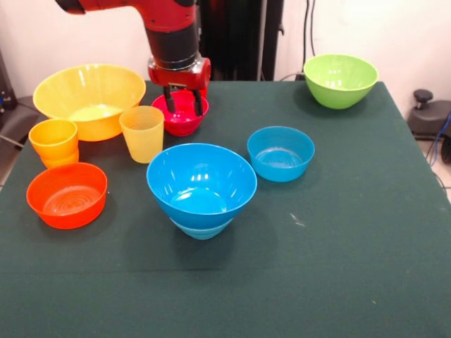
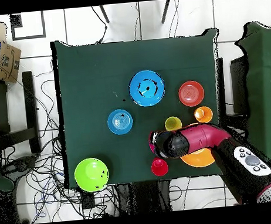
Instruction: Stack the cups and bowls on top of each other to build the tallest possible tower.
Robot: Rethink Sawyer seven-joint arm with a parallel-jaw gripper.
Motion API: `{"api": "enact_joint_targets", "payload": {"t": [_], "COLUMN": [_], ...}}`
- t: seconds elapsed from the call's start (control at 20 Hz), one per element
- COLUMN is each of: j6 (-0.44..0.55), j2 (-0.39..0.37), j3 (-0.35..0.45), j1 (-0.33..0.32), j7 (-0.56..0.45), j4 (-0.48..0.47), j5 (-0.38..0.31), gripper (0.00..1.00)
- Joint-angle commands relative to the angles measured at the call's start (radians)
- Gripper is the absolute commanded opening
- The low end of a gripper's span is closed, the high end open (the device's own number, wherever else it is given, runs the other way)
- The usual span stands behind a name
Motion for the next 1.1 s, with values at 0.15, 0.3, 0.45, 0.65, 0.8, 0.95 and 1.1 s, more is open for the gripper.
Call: {"api": "enact_joint_targets", "payload": {"t": [0.15, 0.3, 0.45, 0.65, 0.8, 0.95, 1.1], "j6": [-0.063, -0.052, -0.019, 0.034, 0.057, 0.072, 0.086], "j2": [0.035, 0.026, -0.011, -0.035, -0.051, -0.071, -0.087], "j3": [-0.047, -0.046, -0.036, -0.02, -0.014, -0.009, -0.005], "j1": [0.05, 0.05, 0.045, 0.026, 0.009, -0.005, -0.022], "j7": [-0.036, -0.049, -0.074, -0.128, -0.157, -0.175, -0.196], "j4": [-0.077, -0.079, -0.07, -0.074, -0.067, -0.055, -0.056], "j5": [-0.087, -0.082, -0.067, -0.05, -0.043, -0.037, -0.036], "gripper": [1.0, 1.0, 1.0, 1.0, 1.0, 1.0, 1.0]}}
